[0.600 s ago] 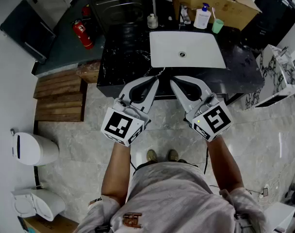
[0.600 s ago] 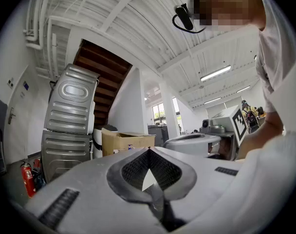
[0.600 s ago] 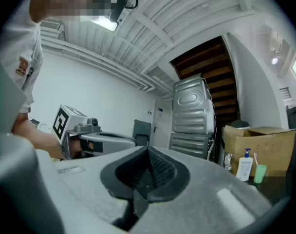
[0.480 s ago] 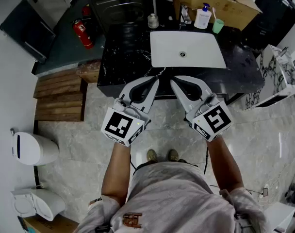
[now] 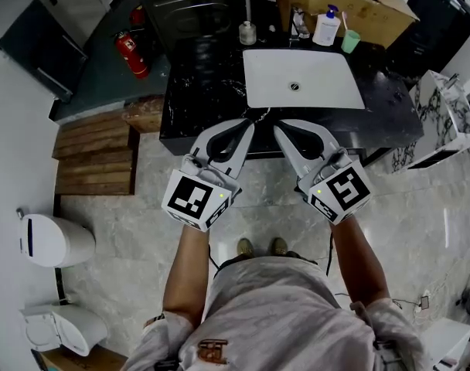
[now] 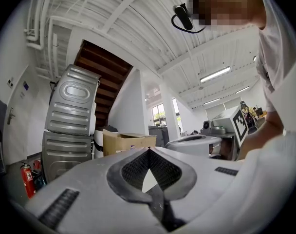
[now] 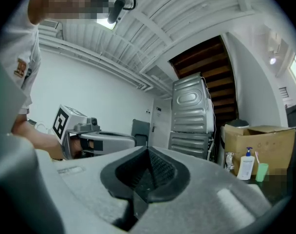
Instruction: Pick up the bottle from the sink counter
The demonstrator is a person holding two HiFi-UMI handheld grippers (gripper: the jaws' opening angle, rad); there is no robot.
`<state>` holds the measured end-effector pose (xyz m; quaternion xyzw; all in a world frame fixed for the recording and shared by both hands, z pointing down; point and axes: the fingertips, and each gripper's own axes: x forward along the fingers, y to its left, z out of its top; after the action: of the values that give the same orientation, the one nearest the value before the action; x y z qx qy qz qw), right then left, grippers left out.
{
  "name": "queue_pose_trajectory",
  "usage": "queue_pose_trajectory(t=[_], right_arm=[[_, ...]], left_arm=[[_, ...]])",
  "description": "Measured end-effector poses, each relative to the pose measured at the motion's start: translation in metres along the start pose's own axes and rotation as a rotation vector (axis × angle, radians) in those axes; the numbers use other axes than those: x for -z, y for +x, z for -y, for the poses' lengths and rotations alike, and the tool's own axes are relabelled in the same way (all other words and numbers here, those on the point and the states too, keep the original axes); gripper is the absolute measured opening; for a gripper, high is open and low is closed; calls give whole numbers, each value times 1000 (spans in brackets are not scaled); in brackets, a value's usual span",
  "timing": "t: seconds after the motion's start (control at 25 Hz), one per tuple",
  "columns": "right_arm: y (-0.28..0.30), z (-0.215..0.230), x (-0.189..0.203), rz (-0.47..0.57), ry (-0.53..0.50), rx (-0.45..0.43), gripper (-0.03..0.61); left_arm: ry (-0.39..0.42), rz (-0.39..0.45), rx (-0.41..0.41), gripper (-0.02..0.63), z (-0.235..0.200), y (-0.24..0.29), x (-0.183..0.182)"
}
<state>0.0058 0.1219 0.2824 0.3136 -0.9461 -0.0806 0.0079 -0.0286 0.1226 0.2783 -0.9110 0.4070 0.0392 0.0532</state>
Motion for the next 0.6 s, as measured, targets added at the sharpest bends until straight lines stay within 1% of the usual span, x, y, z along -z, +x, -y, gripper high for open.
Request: queue_pose_trajectory(t=[0.28, 0.6], right_arm=[[23, -3, -2, -5, -9, 38, 2], [47, 1, 7, -33, -34, 75, 2]], left_arm=[[20, 14, 22, 0, -30, -6, 0], [14, 14, 48, 0, -63, -7, 10]])
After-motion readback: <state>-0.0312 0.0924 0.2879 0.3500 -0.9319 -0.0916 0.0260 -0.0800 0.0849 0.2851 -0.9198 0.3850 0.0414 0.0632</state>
